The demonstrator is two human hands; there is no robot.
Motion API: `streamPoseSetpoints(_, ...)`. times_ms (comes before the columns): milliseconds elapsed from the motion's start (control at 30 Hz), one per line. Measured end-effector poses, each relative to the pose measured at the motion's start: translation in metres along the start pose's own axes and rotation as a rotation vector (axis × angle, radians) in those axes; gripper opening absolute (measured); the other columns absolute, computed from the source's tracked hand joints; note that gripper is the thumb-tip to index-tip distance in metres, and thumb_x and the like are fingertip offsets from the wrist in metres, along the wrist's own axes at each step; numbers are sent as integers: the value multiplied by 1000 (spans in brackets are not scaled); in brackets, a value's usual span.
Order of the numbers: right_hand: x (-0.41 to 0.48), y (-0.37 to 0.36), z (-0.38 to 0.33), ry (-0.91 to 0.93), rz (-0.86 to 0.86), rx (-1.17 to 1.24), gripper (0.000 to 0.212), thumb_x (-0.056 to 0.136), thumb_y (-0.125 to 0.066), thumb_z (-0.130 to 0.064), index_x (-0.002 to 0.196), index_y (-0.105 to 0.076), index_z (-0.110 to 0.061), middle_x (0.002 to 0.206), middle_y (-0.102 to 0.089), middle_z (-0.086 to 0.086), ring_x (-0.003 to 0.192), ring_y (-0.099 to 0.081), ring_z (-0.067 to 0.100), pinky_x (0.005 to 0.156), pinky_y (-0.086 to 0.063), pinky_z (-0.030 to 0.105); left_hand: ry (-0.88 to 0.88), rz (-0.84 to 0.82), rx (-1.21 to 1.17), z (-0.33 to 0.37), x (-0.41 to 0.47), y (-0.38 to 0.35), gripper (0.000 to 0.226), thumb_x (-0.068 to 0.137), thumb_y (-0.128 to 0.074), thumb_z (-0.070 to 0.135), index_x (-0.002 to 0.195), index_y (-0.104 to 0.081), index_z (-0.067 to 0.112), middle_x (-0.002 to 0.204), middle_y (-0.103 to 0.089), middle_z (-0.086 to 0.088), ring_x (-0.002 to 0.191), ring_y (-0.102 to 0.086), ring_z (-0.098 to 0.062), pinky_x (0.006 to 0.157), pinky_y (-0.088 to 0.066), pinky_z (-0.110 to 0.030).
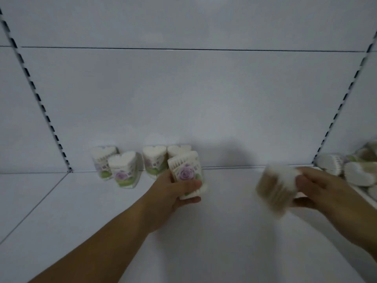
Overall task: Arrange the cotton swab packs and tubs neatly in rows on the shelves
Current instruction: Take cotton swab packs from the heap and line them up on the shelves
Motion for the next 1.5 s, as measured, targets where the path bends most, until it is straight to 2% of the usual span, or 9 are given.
streamPoseSetpoints(233,54,-68,16,41,170,-402,47,78,-57,-67,103,-48,-28,91,-59,-8,69,-61,10,63,-49,28,-130,77,147,-1,3,12,79,54,-79,9,121,-48,33,104,-70,7,94,-71,-13,74,-56,-28)
streamPoseSetpoints(467,49,-73,25,129,182,-207,27,83,-51,-49,105,-45,-35,93,-56,-14,69,-58,-6,59,-44,9,-231,7,418,-11,3,6,74,54,-89,12,110,-53,46,115,-62,3,97,-69,-15,75,-56,-26)
streamPoseSetpoints(633,55,-66,31,113,223,-83,38,83,-62,-37,108,-38,-23,93,-57,-4,70,-59,2,54,-46,10,-585,51,956,-2,-6,-8,66,60,-77,40,118,-49,50,132,-28,28,117,-39,12,90,-37,-2)
streamPoseSetpoints(833,62,-50,41,90,240,-22,30,75,-68,-48,96,-57,-29,94,-65,-2,89,-66,22,80,-57,43,-750,159,1226,-1,-7,-18,65,68,-69,49,126,-46,32,133,-48,15,123,-45,0,102,-35,-14)
streamPoseSetpoints(967,66,-31,46,-2,320,23,36,67,-82,-38,89,-58,-22,92,-64,3,80,-61,19,68,-51,32,-860,236,1651,13,6,-40,61,63,-78,42,115,-58,17,124,-61,-3,116,-54,-25,95,-42,-40)
streamPoseSetpoints(1133,68,-16,44,-30,347,-311,39,81,-69,-44,69,-50,-13,68,-57,2,60,-50,14,52,-35,28,-831,367,1948,21,43,-54,48,53,-82,36,92,-65,14,94,-64,-1,97,-60,-27,100,-28,-48)
streamPoseSetpoints(1233,68,-15,48,-65,306,-394,38,86,-63,-46,83,-56,-9,74,-60,3,66,-54,16,56,-38,30,-726,381,1976,22,56,-52,55,52,-84,40,96,-65,13,98,-65,-3,104,-60,-28,103,-27,-51)
streamPoseSetpoints(1400,66,-6,44,-25,387,-280,25,98,-47,-38,93,-59,-17,88,-64,10,75,-58,23,66,-44,34,-832,318,1799,52,14,-17,65,60,-78,47,116,-63,17,119,-63,-3,118,-52,-27,99,-38,-41)
streamPoseSetpoints(1500,63,-9,41,-129,450,211,36,99,-40,-43,82,-58,-17,84,-65,13,73,-62,26,65,-57,38,-721,479,1933,84,-15,48,61,59,-75,50,110,-67,18,105,-67,-1,100,-59,-26,84,-39,-37)
Point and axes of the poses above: each hand's wrist, its own x-axis towards the middle knuckle, its own y-axis out of the back of the hand, z = x × y, the point moved 5 cm from there along x, towards the middle knuckle
